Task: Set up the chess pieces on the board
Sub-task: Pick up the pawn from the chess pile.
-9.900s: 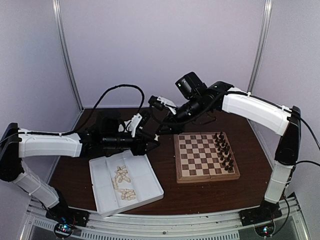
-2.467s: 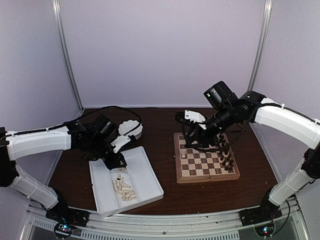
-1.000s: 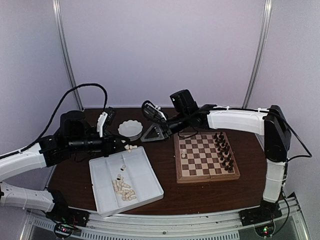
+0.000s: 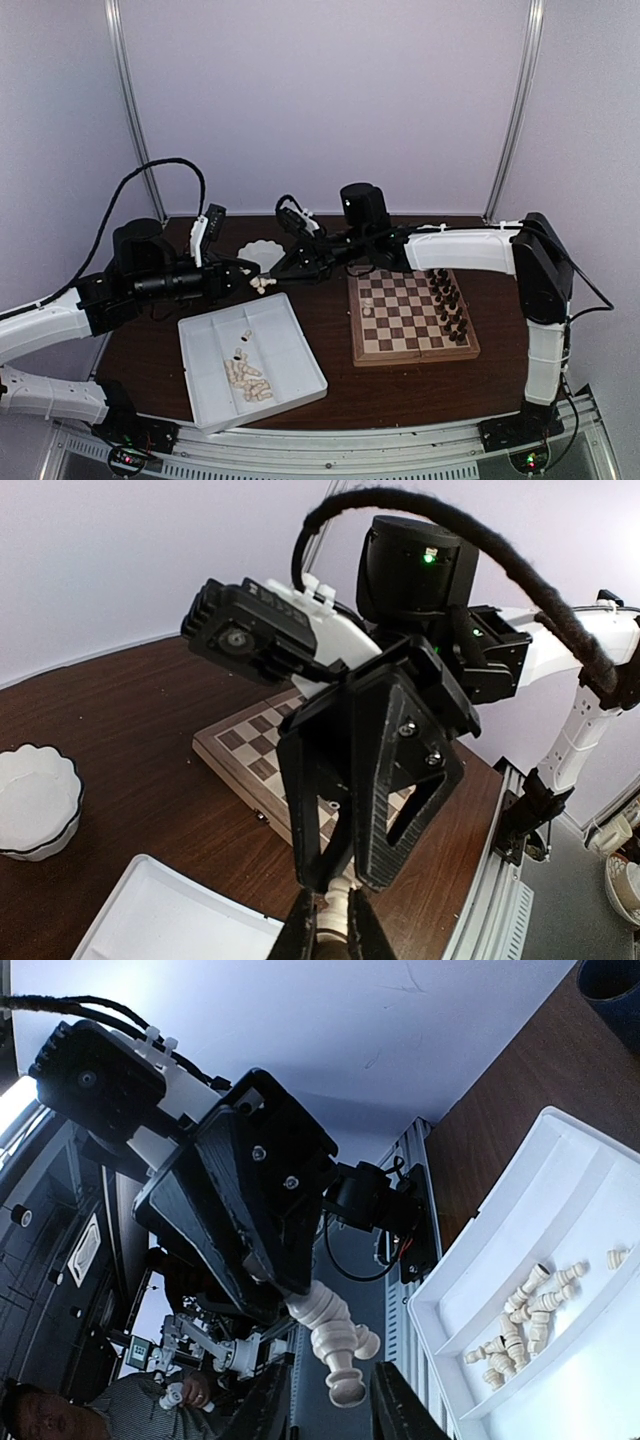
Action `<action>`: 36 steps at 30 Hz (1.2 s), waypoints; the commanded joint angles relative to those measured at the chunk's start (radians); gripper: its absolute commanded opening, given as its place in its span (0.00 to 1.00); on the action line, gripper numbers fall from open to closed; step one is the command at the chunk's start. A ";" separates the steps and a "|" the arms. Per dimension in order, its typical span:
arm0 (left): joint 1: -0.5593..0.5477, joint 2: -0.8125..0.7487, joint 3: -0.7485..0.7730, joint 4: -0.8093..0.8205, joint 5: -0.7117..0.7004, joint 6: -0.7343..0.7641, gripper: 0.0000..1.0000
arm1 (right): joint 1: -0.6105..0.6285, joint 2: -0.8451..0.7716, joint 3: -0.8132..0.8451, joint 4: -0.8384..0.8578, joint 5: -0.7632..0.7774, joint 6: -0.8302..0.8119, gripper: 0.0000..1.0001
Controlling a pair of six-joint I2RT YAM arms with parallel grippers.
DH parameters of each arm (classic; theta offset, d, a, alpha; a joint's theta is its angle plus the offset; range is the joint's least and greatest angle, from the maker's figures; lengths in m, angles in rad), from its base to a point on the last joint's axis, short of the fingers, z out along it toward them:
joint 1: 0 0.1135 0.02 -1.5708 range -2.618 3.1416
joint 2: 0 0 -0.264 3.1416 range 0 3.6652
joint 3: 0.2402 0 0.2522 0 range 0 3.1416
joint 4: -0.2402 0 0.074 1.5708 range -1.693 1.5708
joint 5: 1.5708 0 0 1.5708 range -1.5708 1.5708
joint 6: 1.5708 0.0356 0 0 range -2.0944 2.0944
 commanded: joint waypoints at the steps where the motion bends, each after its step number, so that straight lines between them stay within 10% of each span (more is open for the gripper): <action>1: 0.008 0.004 -0.003 0.059 -0.006 0.009 0.08 | 0.009 0.008 -0.017 0.102 -0.026 0.058 0.28; 14: 0.008 -0.006 -0.005 0.060 -0.027 0.015 0.09 | 0.022 -0.004 -0.020 0.013 -0.014 -0.013 0.38; 28: 0.008 0.003 -0.012 0.049 -0.023 0.017 0.09 | -0.004 -0.017 -0.016 -0.003 0.002 -0.048 0.12; 36: 0.009 0.001 0.031 -0.085 -0.077 0.079 0.09 | -0.054 -0.098 0.136 -0.807 0.270 -0.780 0.07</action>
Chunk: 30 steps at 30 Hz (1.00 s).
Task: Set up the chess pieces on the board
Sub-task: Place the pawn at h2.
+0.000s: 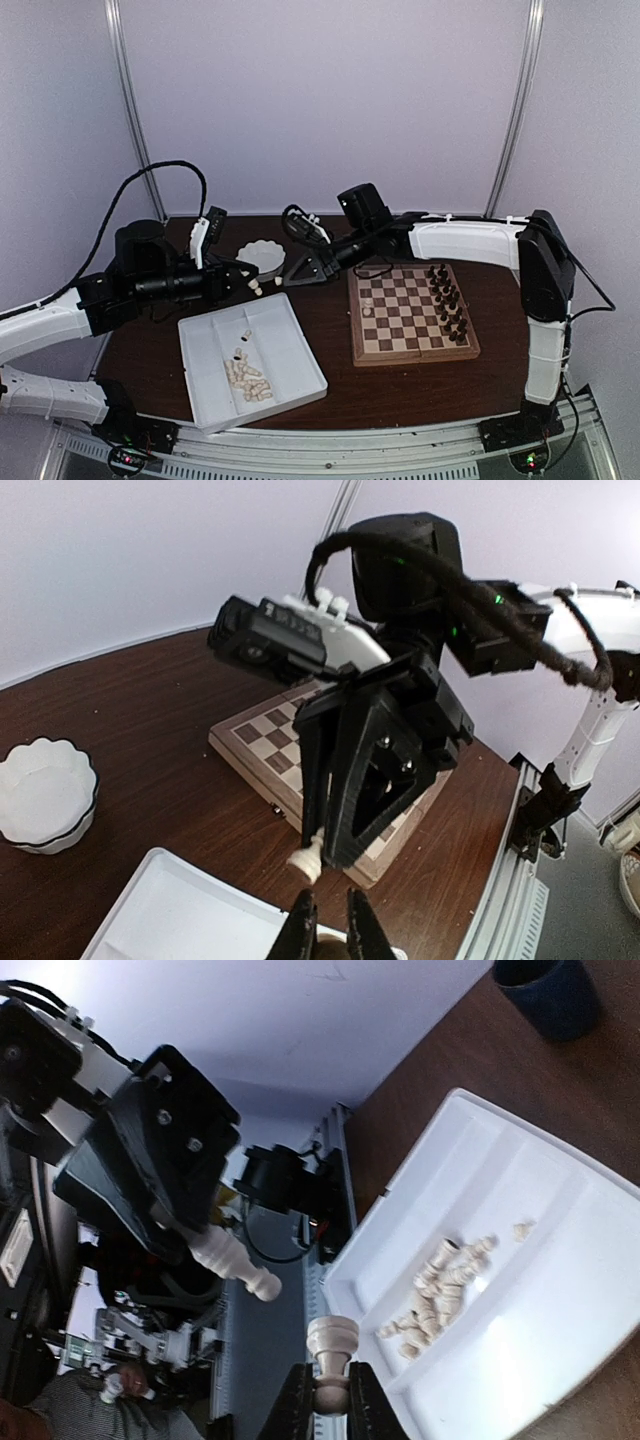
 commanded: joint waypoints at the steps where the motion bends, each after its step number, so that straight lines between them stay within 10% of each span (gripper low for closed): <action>1: 0.011 0.002 0.047 -0.093 -0.056 0.074 0.09 | -0.021 -0.115 0.088 -0.583 0.264 -0.566 0.06; 10: 0.020 0.063 0.109 -0.204 -0.109 0.174 0.09 | -0.021 -0.265 -0.033 -0.924 0.810 -1.074 0.06; 30: 0.036 0.031 0.054 -0.188 -0.123 0.166 0.09 | 0.076 -0.199 -0.166 -0.999 1.131 -1.195 0.03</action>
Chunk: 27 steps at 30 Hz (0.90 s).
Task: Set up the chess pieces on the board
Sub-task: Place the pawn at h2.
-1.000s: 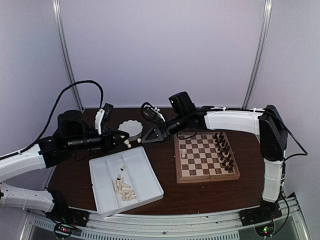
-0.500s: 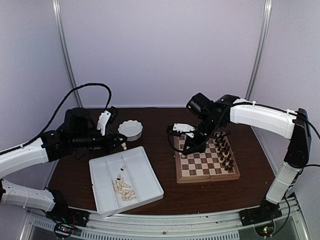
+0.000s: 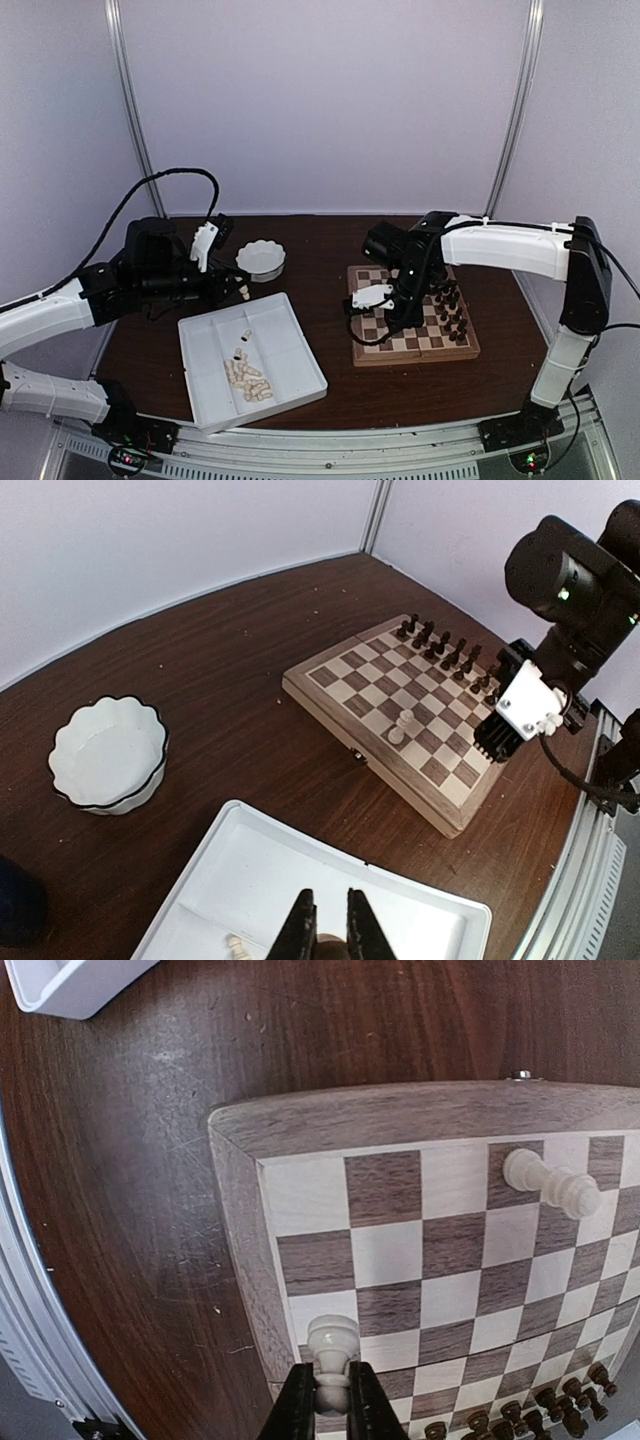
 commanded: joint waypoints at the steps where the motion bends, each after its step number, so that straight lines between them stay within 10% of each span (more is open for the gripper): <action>1: 0.009 -0.017 -0.013 0.028 -0.014 0.003 0.09 | 0.043 0.037 -0.025 -0.001 0.076 -0.020 0.03; 27: 0.010 -0.024 -0.030 0.053 -0.003 -0.021 0.09 | 0.078 0.142 0.012 -0.007 0.142 -0.014 0.08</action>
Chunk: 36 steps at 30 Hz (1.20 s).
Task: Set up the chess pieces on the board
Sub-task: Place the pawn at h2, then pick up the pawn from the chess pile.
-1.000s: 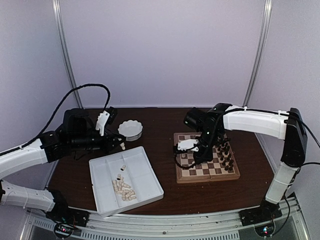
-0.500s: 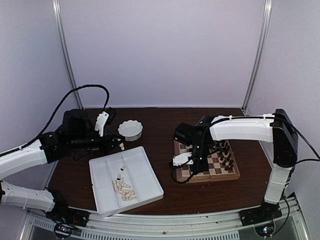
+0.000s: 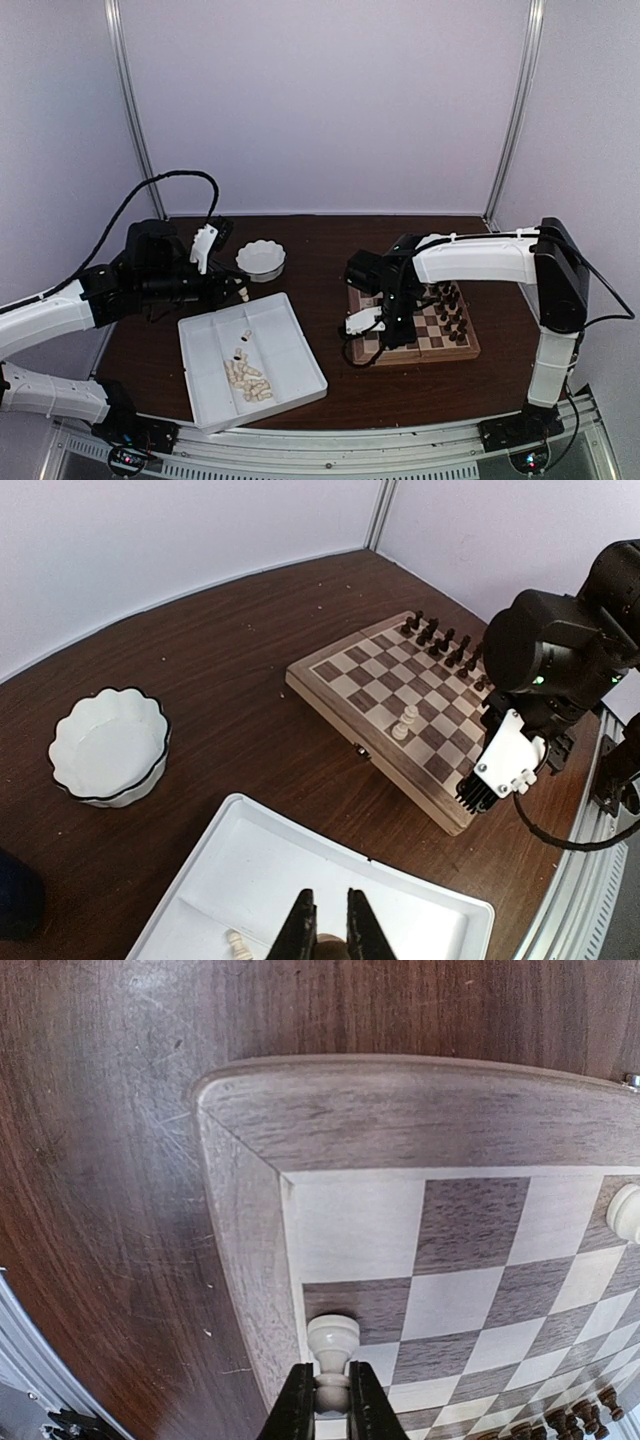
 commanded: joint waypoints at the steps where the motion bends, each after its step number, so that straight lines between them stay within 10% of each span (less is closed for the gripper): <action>1: 0.007 -0.021 -0.020 0.051 0.000 -0.015 0.09 | 0.003 0.017 0.031 -0.007 0.023 0.000 0.10; 24: 0.007 0.024 -0.013 0.103 0.032 -0.047 0.09 | -0.006 -0.090 0.044 -0.017 0.017 0.019 0.47; 36: 0.007 0.085 0.042 0.313 0.057 -0.145 0.12 | -0.207 -0.361 0.046 0.089 -0.414 0.108 0.59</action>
